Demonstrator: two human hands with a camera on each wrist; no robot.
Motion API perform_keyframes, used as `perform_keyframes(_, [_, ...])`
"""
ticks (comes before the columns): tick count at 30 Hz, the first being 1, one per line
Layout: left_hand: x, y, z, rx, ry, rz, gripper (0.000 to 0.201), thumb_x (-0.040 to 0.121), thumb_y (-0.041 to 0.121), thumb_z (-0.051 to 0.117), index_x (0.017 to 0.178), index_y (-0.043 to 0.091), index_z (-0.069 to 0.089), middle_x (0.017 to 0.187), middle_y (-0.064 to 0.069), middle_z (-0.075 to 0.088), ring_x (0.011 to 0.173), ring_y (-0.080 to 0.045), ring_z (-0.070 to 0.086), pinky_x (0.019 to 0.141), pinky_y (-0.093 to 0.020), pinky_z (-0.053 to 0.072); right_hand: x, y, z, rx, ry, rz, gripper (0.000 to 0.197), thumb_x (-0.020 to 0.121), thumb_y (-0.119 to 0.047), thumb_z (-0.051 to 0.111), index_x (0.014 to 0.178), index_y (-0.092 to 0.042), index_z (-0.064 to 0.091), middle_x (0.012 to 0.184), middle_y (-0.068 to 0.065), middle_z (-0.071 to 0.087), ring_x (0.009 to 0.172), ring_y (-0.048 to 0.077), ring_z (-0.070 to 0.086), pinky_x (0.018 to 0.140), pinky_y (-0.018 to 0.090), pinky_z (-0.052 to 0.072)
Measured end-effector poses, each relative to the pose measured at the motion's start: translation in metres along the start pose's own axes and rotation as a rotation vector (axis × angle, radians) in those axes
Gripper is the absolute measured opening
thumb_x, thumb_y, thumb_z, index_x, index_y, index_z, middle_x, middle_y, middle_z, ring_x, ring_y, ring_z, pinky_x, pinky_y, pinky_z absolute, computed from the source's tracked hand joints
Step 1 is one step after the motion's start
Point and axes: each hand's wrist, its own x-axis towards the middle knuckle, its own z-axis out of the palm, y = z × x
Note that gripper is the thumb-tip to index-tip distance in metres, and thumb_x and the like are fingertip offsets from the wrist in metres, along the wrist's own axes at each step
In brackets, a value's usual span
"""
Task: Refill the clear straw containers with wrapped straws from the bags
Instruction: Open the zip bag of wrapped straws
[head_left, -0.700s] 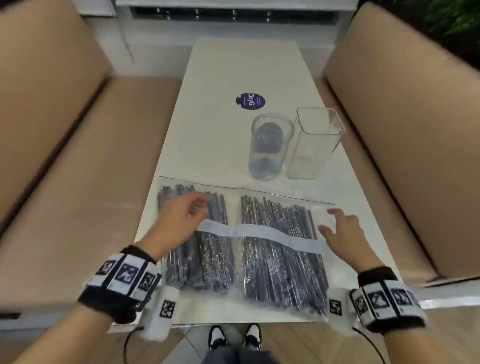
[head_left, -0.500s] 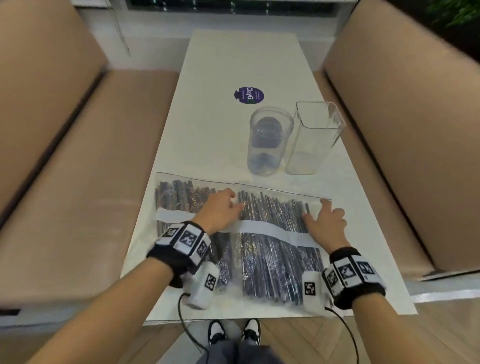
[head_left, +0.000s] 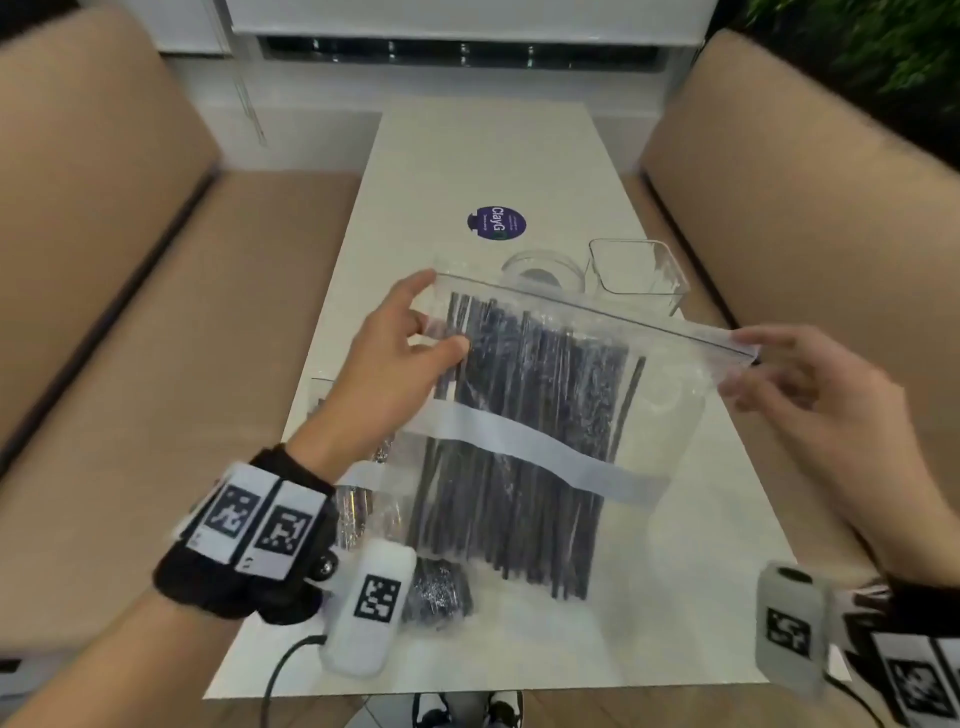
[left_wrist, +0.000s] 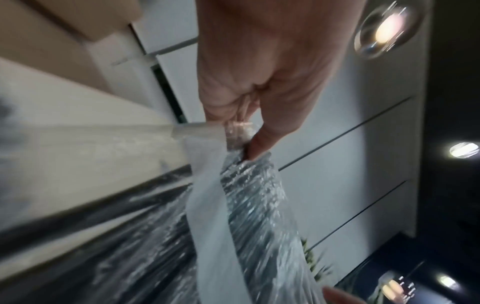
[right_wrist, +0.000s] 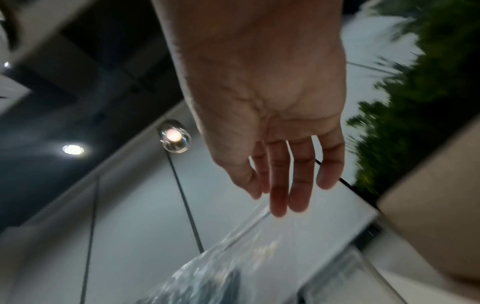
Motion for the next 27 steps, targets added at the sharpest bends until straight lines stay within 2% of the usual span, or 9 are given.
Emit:
perform_keyframes(3, [0.007, 0.039, -0.037, -0.050, -0.062, 0.152, 0.067, 0.080, 0.017, 0.065, 0.141, 0.035, 0.045, 0.094, -0.001, 0.059, 0.093, -0.020, 0.063, 0.087, -0.037, 0.055, 0.024, -0.036, -0.038, 0.099, 0.076, -0.129, 0.020, 0.088, -0.056, 0.061, 0.105, -0.046, 0.064, 0.084, -0.017, 0.073, 0.078, 0.010, 0.067, 0.085, 0.035, 0.055])
perform_keyframes(7, [0.014, 0.062, -0.051, -0.011, -0.231, 0.291, 0.058, 0.083, 0.007, 0.063, 0.133, 0.034, 0.054, 0.098, -0.020, 0.057, 0.092, -0.022, 0.061, 0.084, -0.022, 0.054, 0.044, -0.079, -0.009, 0.202, -0.253, -0.248, 0.029, 0.095, -0.040, 0.056, 0.123, -0.032, 0.059, 0.099, -0.005, 0.072, 0.085, 0.017, 0.069, 0.077, 0.023, 0.055])
perform_keyframes(9, [0.015, 0.064, -0.046, 0.032, -0.286, 0.288, 0.051, 0.086, 0.005, 0.064, 0.126, 0.035, 0.058, 0.110, -0.026, 0.063, 0.098, -0.025, 0.066, 0.094, -0.031, 0.054, 0.043, -0.098, 0.022, 0.166, -0.363, -0.275, 0.037, 0.088, -0.054, 0.061, 0.121, -0.037, 0.057, 0.093, -0.008, 0.069, 0.078, 0.016, 0.070, 0.076, 0.031, 0.058])
perform_keyframes(11, [0.014, 0.060, -0.042, 0.087, -0.287, 0.275, 0.043, 0.089, 0.000, 0.064, 0.122, 0.027, 0.060, 0.112, -0.021, 0.066, 0.093, -0.021, 0.068, 0.095, -0.036, 0.055, 0.042, -0.106, 0.047, 0.171, -0.357, -0.311, 0.037, 0.087, -0.043, 0.068, 0.118, -0.024, 0.063, 0.080, -0.002, 0.066, 0.067, 0.019, 0.068, 0.075, 0.042, 0.058])
perform_keyframes(14, [0.012, 0.050, -0.036, 0.385, -0.015, 0.390, 0.035, 0.088, 0.016, 0.066, 0.122, 0.024, 0.060, 0.110, -0.001, 0.060, 0.091, -0.007, 0.059, 0.089, -0.030, 0.053, 0.045, -0.118, 0.065, 0.454, -0.360, -0.229, 0.022, 0.089, -0.004, 0.068, 0.110, -0.007, 0.068, 0.067, 0.008, 0.056, 0.055, 0.014, 0.060, 0.059, 0.030, 0.054])
perform_keyframes(17, [0.004, 0.053, -0.031, 0.258, 0.263, 0.407, 0.017, 0.085, 0.034, 0.065, 0.101, 0.031, 0.059, 0.097, 0.007, 0.058, 0.080, -0.004, 0.058, 0.072, -0.022, 0.051, 0.043, -0.138, 0.074, 0.727, -0.469, -0.144, 0.015, 0.092, 0.000, 0.062, 0.102, -0.007, 0.071, 0.077, 0.018, 0.064, 0.067, 0.019, 0.063, 0.062, 0.028, 0.059])
perform_keyframes(19, [-0.002, 0.062, -0.031, 0.023, 0.275, 0.311, 0.018, 0.081, 0.041, 0.065, 0.093, 0.030, 0.057, 0.093, 0.002, 0.065, 0.084, -0.016, 0.068, 0.067, -0.037, 0.060, 0.043, -0.148, 0.076, 0.828, -0.510, -0.135, 0.015, 0.095, -0.001, 0.056, 0.098, -0.002, 0.071, 0.083, 0.015, 0.071, 0.072, 0.021, 0.068, 0.068, 0.031, 0.061])
perform_keyframes(22, [-0.009, 0.074, -0.041, -0.150, 0.312, 0.290, 0.023, 0.083, 0.037, 0.071, 0.089, 0.026, 0.052, 0.098, -0.003, 0.059, 0.094, -0.033, 0.068, 0.057, -0.032, 0.061, 0.047, -0.159, 0.073, 0.902, -0.526, -0.116, 0.015, 0.096, 0.000, 0.054, 0.095, 0.004, 0.069, 0.086, 0.021, 0.069, 0.075, 0.028, 0.067, 0.067, 0.029, 0.060])
perform_keyframes(27, [-0.016, 0.089, -0.043, 0.001, 0.235, 0.286, 0.030, 0.083, 0.041, 0.072, 0.078, 0.013, 0.061, 0.084, -0.013, 0.069, 0.073, -0.022, 0.072, 0.063, -0.044, 0.063, 0.049, -0.171, 0.077, 0.832, -0.528, -0.150, 0.008, 0.090, 0.005, 0.060, 0.090, 0.011, 0.065, 0.076, 0.018, 0.067, 0.066, 0.021, 0.067, 0.067, 0.030, 0.059])
